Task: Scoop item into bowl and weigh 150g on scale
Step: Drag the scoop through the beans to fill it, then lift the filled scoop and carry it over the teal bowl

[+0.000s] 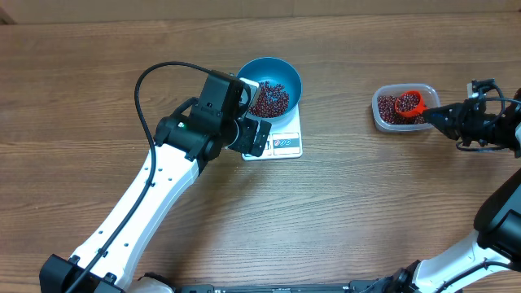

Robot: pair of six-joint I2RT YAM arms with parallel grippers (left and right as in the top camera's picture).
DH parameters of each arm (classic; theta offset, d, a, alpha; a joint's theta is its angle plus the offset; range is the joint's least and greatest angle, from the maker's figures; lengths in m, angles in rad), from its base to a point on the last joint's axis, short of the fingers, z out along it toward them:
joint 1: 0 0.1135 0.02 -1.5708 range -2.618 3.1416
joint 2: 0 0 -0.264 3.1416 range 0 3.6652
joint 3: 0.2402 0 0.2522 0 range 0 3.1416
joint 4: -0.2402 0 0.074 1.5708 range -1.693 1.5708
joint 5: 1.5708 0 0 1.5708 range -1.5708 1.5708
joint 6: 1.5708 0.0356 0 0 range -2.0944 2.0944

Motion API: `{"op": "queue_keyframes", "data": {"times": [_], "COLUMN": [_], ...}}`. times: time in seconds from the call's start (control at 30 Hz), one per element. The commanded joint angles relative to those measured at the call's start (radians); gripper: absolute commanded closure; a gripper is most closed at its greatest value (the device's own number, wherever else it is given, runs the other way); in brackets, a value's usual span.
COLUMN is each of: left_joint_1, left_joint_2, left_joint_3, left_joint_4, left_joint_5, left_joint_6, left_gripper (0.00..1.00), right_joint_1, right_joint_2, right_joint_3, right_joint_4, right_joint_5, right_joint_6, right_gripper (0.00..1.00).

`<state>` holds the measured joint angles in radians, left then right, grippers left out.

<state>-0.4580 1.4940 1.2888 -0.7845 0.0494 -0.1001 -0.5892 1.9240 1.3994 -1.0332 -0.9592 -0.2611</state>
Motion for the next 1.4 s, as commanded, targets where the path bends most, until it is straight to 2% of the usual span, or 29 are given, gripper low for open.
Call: {"op": "queue_keyframes", "data": {"times": [0.0,0.53,0.7,1.13,1.37], "left_joint_1": [0.0,0.0,0.0,0.0,0.0], "left_joint_2": [-0.01,-0.01,-0.01,-0.01,-0.01], "left_joint_3": [-0.003,-0.003,-0.003,-0.003,-0.003], "left_joint_4": [0.003,0.003,0.003,0.003,0.003], "left_joint_5": [0.01,0.01,0.01,0.01,0.01], "left_joint_6": [0.018,0.018,0.019,0.019,0.018], "left_gripper": [0.0,0.0,0.0,0.01,0.01], "right_joint_1": [-0.003,0.0,0.043,0.333,0.521], "right_joint_2": [0.008,0.008,0.006,-0.024,-0.024], "right_joint_3": [-0.007,-0.007,-0.006,0.085,0.143], "right_joint_4": [0.001,-0.011,-0.025,0.005,0.18], "right_joint_5": [-0.064,-0.371,-0.388,-0.389,-0.36], "right_joint_6": [-0.002,-0.049,-0.063,-0.043,0.14], "right_gripper": [0.96,0.96,0.96,0.96,0.96]}}
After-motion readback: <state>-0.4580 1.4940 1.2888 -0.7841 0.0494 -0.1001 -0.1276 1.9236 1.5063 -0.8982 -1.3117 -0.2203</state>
